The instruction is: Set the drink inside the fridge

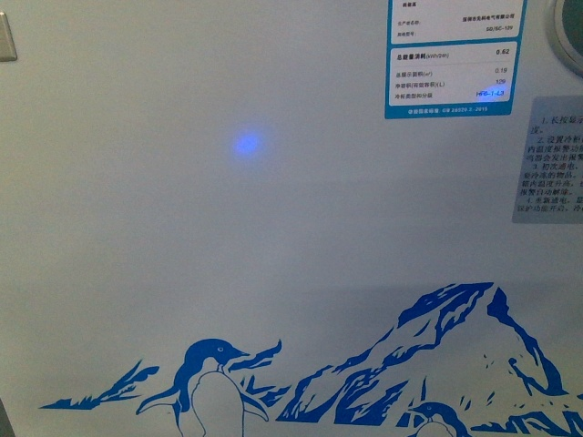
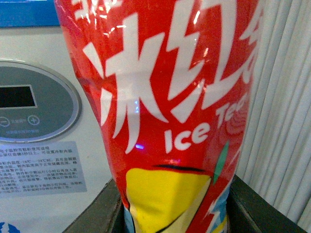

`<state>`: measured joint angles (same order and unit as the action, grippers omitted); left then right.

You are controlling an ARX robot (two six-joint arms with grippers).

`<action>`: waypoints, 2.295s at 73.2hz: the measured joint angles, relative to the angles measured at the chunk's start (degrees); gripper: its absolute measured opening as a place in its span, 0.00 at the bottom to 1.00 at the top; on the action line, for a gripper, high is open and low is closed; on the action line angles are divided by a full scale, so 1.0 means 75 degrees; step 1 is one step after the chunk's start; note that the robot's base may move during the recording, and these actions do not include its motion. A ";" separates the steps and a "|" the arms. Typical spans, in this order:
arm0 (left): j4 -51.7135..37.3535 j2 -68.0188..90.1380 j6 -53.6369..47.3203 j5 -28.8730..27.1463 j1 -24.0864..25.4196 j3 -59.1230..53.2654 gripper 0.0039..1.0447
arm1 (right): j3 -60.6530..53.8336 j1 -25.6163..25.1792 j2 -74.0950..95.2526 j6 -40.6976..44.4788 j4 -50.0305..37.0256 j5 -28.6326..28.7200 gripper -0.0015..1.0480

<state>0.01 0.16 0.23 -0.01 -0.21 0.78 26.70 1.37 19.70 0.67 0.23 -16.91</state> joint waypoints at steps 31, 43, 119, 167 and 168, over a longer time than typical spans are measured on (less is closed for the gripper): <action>0.0000 0.0000 0.0000 0.0000 0.0000 0.0000 0.92 | 0.0000 0.0035 0.0000 -0.0020 0.0009 0.0009 0.38; 0.0003 0.0000 0.0000 0.0000 0.0000 0.0000 0.92 | -0.0032 0.0035 -0.0012 -0.0032 0.0026 0.0006 0.38; 0.0000 0.0000 -0.0003 0.0003 0.0000 0.0000 0.92 | -0.0035 0.0035 -0.0020 -0.0087 0.0026 0.0003 0.38; -0.2101 0.4998 0.1973 0.4441 0.0953 0.1577 0.92 | -0.0035 0.0047 -0.0026 -0.0087 0.0026 -0.0006 0.37; -0.2250 0.5176 0.1944 0.4412 0.0915 0.1667 0.92 | -0.0035 0.0047 -0.0026 -0.0087 0.0026 -0.0006 0.37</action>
<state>-16.86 38.98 14.81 33.08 6.66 13.28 26.44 1.72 19.51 0.01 0.43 -16.95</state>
